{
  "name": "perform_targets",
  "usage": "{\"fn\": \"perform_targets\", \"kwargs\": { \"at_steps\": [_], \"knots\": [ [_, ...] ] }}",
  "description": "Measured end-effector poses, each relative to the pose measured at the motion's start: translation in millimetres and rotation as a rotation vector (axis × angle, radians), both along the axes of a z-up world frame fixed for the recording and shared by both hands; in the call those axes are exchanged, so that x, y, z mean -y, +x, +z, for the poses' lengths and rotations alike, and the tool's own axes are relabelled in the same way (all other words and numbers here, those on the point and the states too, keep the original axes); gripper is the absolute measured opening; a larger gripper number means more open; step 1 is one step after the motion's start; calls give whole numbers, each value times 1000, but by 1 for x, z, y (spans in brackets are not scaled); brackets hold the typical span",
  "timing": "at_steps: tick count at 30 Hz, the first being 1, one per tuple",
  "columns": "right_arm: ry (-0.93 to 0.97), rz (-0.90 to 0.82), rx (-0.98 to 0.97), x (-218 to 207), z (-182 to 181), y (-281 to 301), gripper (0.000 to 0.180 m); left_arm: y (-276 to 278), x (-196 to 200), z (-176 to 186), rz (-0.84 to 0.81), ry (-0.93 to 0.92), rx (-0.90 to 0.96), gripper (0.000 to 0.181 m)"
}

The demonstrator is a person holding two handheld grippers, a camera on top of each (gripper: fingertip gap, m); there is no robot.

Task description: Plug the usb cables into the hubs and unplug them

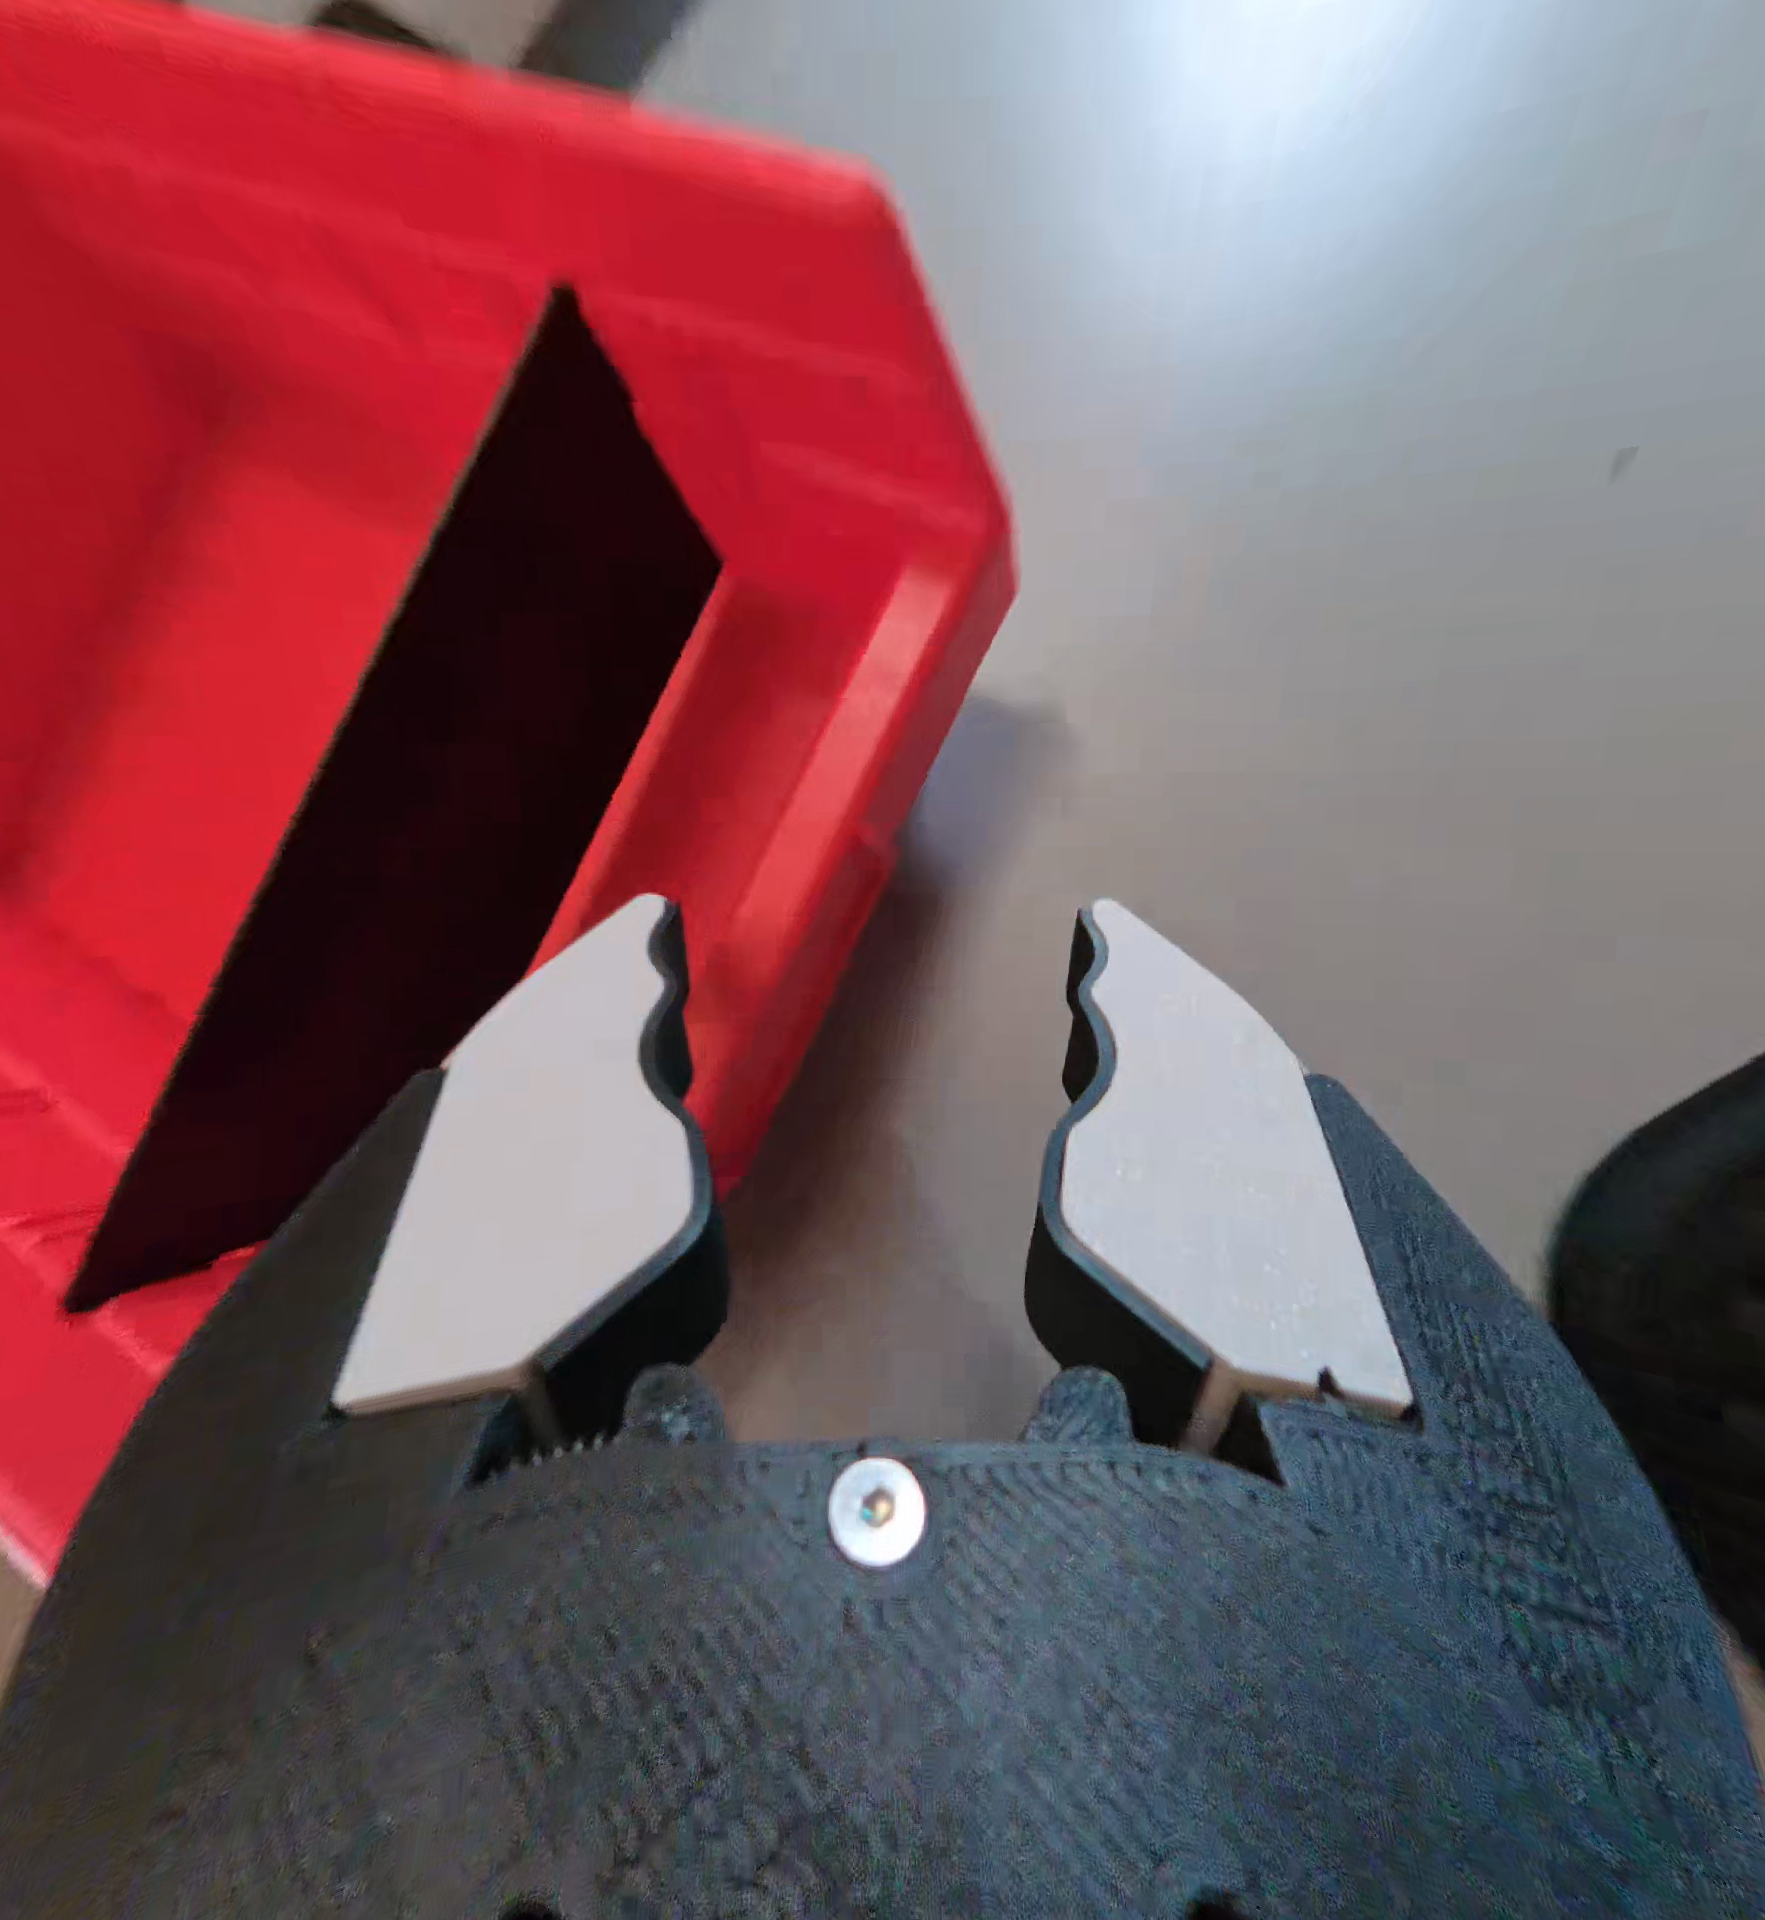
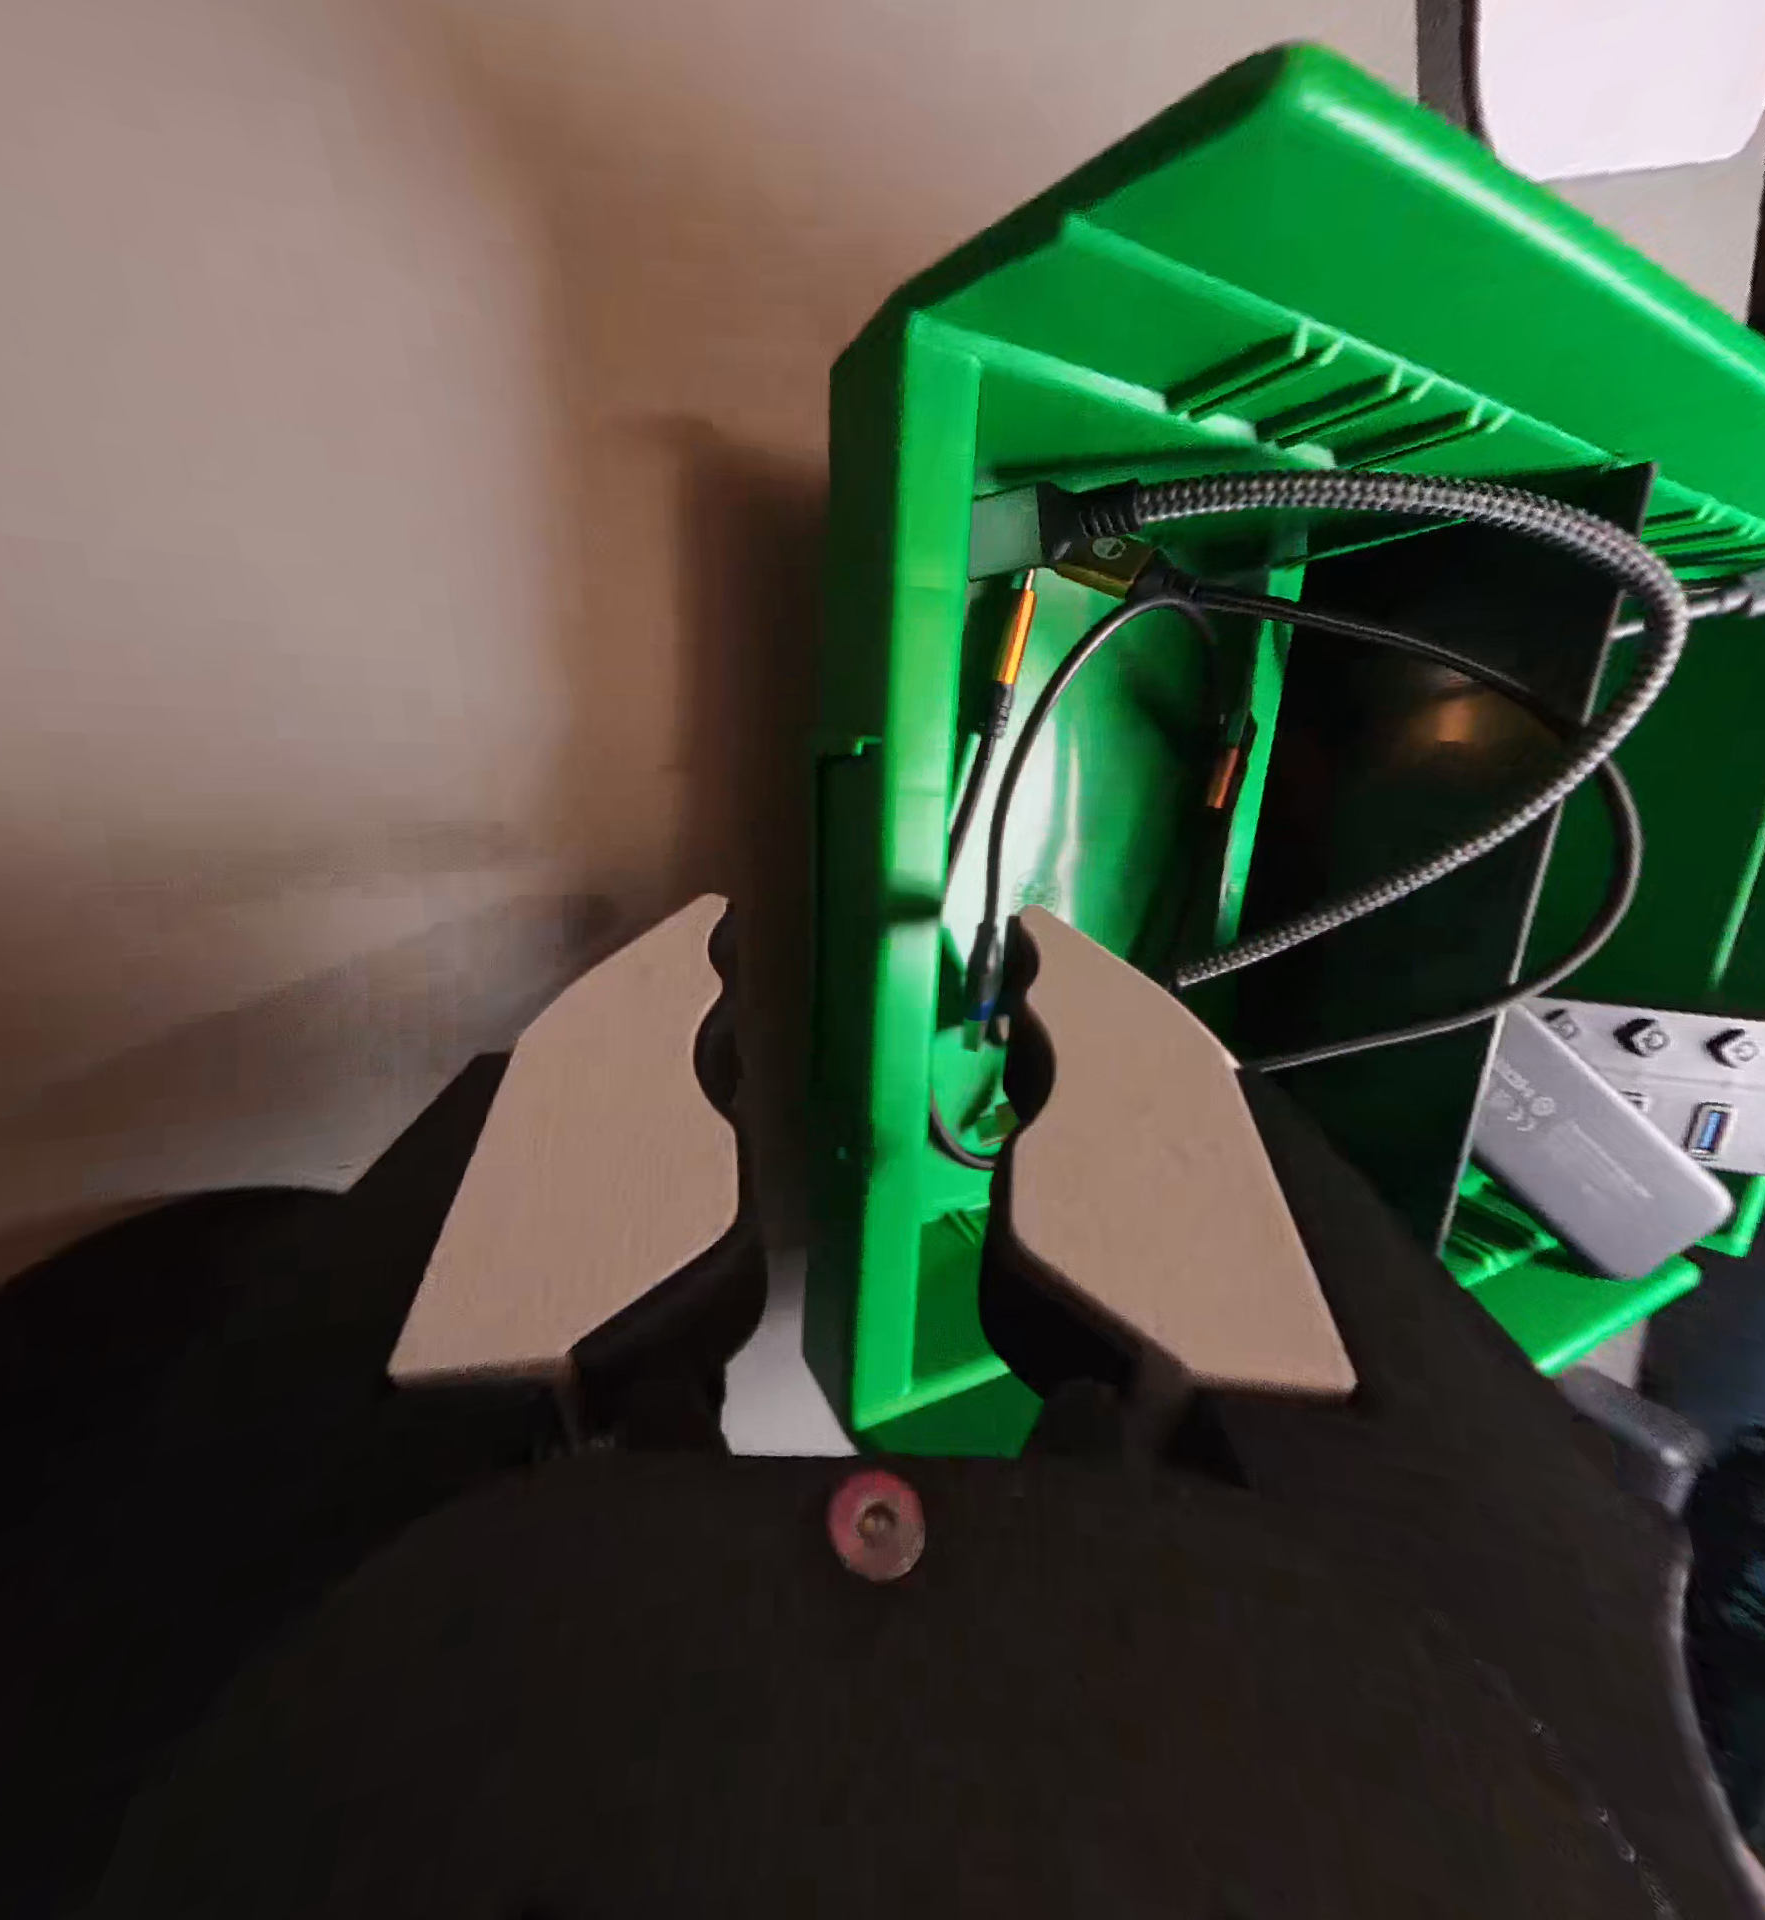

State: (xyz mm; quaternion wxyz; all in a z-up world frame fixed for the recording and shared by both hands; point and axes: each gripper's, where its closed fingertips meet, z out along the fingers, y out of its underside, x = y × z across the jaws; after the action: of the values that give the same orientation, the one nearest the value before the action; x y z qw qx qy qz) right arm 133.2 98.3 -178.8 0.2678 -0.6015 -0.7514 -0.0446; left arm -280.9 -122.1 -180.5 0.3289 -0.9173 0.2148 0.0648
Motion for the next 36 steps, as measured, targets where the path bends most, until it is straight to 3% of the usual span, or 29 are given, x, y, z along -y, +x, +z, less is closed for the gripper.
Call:
{"fn": "perform_targets", "kwargs": {
  "at_steps": [4,8,14,28,31,36],
  "knots": [
    [-66,7,121,-11,-21,-5,35,-28,0,-30,-71,-197,-211,50],
    [-68,78,164,-7,-26,-11,29,-30,-15,-36,-167,-193,-351,32],
    [-66,178,151,32,-25,-17,29,10,-33,-35,-229,-129,-385,30],
    [-47,439,108,161,-24,-41,29,166,-81,-34,-601,-8,-363,32],
    [1,438,10,176,-15,-43,29,167,-91,-34,-610,21,-339,33],
    [-140,231,-475,191,58,-34,32,175,-79,-11,-488,151,-160,49]
  ]
}}
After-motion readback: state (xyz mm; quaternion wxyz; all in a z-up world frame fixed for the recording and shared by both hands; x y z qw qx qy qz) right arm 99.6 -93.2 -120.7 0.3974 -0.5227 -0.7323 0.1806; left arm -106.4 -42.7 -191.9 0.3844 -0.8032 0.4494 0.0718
